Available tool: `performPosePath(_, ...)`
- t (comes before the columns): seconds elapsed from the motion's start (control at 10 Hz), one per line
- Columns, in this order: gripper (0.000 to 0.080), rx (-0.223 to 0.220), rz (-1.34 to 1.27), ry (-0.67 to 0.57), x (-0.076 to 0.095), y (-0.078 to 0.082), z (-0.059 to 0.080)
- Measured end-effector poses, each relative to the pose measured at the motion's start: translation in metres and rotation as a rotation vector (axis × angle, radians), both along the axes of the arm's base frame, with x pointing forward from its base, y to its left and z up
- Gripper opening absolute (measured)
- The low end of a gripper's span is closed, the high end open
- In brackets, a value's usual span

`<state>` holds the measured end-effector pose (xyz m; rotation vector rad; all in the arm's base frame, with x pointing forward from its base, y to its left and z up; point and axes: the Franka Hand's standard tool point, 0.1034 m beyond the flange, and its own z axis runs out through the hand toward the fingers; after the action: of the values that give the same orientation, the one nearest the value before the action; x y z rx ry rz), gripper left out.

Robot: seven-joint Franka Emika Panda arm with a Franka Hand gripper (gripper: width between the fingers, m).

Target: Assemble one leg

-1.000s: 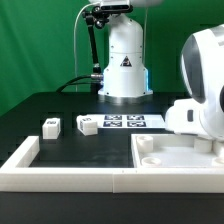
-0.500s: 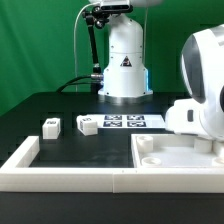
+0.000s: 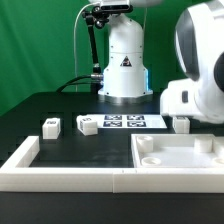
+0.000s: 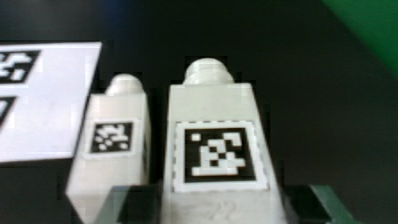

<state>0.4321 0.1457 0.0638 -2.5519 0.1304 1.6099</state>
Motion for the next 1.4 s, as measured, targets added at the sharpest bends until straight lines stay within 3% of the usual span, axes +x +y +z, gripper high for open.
performPosePath(0.2, 0.0292, 0.001, -0.005, -0.026, 0.012, -0.007, 0.023)
performPosePath(0.4, 0.0292, 0.001, -0.006, -0.045, 0.013, -0.004, 0.019)
performPosePath(0.5, 0.0292, -0.008, -0.023, -0.145, 0.024, -0.002, 0.016)
performPosePath(0.6, 0.0292, -0.005, -0.026, -0.21, 0.025, -0.003, 0.016)
performPosePath(0.7, 0.0292, 0.014, -0.031, -0.307, 0.033, -0.008, 0.007)
performPosePath(1.1, 0.0294, 0.027, -0.012, -0.502, 0.068, -0.016, 0.037)
performPosePath(1.2, 0.0294, 0.019, -0.024, -0.593, 0.077, -0.015, 0.035)
performPosePath(1.4, 0.0294, 0.003, -0.033, -0.699, 0.077, -0.015, 0.036)
